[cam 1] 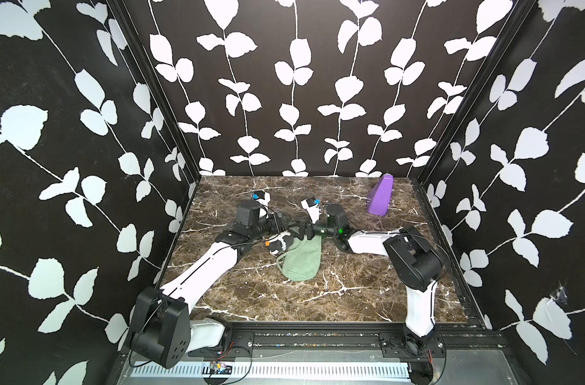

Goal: Remove the decoration from the bag
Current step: Place the decoration item at the center of the board.

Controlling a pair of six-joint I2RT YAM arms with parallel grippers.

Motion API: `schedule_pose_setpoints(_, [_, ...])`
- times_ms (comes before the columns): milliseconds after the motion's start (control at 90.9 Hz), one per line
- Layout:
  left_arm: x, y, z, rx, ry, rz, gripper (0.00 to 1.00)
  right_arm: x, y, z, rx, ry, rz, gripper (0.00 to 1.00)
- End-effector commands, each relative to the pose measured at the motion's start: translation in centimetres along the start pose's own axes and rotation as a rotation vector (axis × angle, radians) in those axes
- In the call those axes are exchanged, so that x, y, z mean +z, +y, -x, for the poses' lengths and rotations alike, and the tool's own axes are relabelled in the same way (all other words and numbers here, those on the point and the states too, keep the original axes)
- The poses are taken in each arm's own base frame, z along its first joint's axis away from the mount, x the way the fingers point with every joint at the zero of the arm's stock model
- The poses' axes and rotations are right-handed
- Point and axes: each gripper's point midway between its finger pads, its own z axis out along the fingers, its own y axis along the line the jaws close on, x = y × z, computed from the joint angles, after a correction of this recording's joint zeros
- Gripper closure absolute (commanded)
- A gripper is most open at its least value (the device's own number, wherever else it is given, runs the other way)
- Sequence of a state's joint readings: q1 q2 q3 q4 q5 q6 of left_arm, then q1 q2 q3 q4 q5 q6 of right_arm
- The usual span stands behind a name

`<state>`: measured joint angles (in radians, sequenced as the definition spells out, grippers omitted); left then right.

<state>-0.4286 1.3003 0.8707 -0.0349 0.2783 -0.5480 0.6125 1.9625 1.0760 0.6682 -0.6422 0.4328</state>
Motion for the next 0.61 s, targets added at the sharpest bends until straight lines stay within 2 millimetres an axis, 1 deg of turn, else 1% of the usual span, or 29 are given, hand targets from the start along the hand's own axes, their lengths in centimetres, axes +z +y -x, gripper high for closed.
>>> schedule_pose_setpoints(0, [1.1,0.3,-3.2,0.07,0.097,0.013,0.28,-2.6,-0.1,2.5,-0.039,-0.046,-0.07,0.19])
schedule_pose_setpoints(66, [1.9,0.1,-4.5,0.081,0.134,0.004,0.28,-3.7,-0.8,2.6,-0.037,-0.049,-0.118,0.19])
schedule_pose_setpoints(165, [3.2,0.7,-6.4,0.072,0.184,0.005,0.28,-5.6,-1.6,2.7,-0.031,-0.051,-0.189,0.19])
schedule_pose_setpoints(231, [3.9,1.8,-7.2,0.061,0.203,0.035,0.28,-6.9,-2.2,2.7,-0.036,-0.048,-0.24,0.19])
schedule_pose_setpoints(319, [4.5,3.6,-7.3,0.073,0.2,0.109,0.27,-9.0,-3.1,2.5,-0.047,-0.04,-0.332,0.18])
schedule_pose_setpoints(352, [4.6,4.4,-7.1,0.07,0.196,0.135,0.27,-9.8,-3.4,2.6,-0.059,-0.04,-0.365,0.18])
schedule_pose_setpoints(385, [4.7,5.0,-6.9,0.066,0.191,0.158,0.27,-10.5,-4.2,2.0,-0.055,-0.029,-0.409,0.17])
schedule_pose_setpoints(407, [4.7,5.6,-6.5,0.062,0.182,0.176,0.27,-11.4,-4.0,2.7,-0.07,-0.047,-0.436,0.17])
schedule_pose_setpoints(484, [4.6,7.4,-5.5,0.071,0.157,0.247,0.27,-13.8,-4.6,2.9,-0.078,-0.061,-0.525,0.15])
schedule_pose_setpoints(594, [3.9,9.1,-3.1,0.09,0.111,0.307,0.26,-18.0,-5.9,3.0,-0.092,-0.08,-0.695,0.13])
